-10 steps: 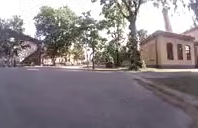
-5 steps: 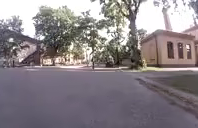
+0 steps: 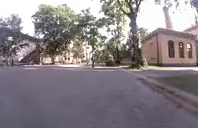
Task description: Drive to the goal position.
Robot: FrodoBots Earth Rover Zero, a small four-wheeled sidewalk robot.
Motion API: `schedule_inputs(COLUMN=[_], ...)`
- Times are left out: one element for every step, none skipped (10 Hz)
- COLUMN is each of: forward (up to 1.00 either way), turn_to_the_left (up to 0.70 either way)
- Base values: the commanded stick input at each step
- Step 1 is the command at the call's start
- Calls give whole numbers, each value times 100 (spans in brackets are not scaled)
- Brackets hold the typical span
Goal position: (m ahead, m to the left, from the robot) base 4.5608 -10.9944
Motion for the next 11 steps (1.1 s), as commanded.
schedule_inputs(forward=[44, 44, 44, 44, 44, 44, 44, 44, 44, 44, 44], turn_to_the_left=[2, 2, 2, 2, 2, 2, 2, 2, 2, 2, 2])
